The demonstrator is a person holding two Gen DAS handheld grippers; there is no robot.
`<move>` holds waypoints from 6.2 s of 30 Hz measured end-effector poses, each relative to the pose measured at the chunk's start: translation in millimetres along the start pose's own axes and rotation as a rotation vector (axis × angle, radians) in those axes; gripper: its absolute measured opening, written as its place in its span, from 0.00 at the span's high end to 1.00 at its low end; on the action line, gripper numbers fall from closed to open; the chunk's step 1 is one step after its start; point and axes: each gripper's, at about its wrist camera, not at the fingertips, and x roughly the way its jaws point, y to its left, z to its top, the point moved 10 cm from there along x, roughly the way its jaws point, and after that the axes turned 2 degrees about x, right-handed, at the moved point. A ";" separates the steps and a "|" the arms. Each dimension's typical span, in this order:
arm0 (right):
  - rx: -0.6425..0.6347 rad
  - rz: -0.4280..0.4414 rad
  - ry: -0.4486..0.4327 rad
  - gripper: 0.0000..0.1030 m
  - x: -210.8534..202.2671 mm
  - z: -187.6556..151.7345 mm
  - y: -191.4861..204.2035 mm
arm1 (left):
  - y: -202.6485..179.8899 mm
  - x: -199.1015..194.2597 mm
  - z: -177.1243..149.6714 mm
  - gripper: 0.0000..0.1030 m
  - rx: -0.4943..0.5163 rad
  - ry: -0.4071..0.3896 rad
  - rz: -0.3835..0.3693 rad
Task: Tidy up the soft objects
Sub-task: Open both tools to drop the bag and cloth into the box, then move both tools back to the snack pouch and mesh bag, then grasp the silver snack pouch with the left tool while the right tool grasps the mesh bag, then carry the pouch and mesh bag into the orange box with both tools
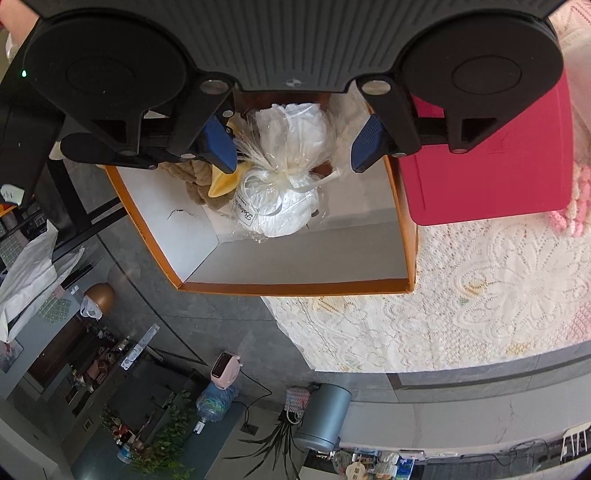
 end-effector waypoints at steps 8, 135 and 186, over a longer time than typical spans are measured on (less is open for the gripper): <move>-0.020 -0.048 -0.050 0.53 -23.3 3.5 0.6 | 4.7 -26.4 -5.2 0.22 0.004 -0.058 0.009; -0.246 0.258 -0.064 0.99 32.0 22.5 333.0 | 284.8 -73.3 -107.6 0.64 -0.387 -0.162 0.113; -0.047 0.152 -0.237 1.00 -150.5 13.4 123.0 | 64.9 -158.7 -55.4 0.77 -0.106 -0.260 0.021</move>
